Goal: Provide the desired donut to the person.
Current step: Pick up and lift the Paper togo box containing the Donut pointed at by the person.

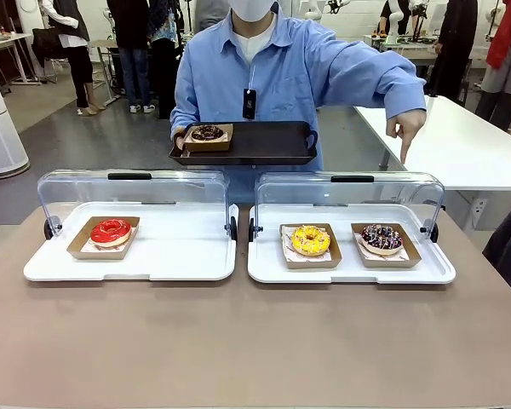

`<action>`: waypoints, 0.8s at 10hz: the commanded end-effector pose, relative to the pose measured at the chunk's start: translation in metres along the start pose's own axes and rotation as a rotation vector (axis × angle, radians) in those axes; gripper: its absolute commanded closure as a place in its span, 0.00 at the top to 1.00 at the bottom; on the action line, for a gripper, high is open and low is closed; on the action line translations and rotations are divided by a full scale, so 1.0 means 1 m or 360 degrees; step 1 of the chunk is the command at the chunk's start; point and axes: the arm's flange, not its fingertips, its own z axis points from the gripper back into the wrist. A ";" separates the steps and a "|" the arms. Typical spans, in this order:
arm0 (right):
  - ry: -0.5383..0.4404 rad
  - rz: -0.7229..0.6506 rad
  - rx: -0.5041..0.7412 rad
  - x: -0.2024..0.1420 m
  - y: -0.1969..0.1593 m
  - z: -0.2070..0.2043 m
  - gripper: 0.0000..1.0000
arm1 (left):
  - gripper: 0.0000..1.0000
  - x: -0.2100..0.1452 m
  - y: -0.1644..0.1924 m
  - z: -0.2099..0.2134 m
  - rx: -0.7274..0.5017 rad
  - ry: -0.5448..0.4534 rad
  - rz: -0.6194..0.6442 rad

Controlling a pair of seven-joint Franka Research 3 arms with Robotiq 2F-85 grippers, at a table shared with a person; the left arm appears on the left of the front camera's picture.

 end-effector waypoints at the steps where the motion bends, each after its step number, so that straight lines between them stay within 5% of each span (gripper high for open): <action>1: 0.0092 0.0051 0.0014 0.019 0.003 -0.003 1.00 | 1.00 0.001 0.001 0.002 0.0020 -0.0009 0.0021; 8: 0.0708 0.0209 -0.0017 0.099 0.040 -0.101 1.00 | 1.00 0.001 0.001 0.002 0.0020 -0.0009 0.0021</action>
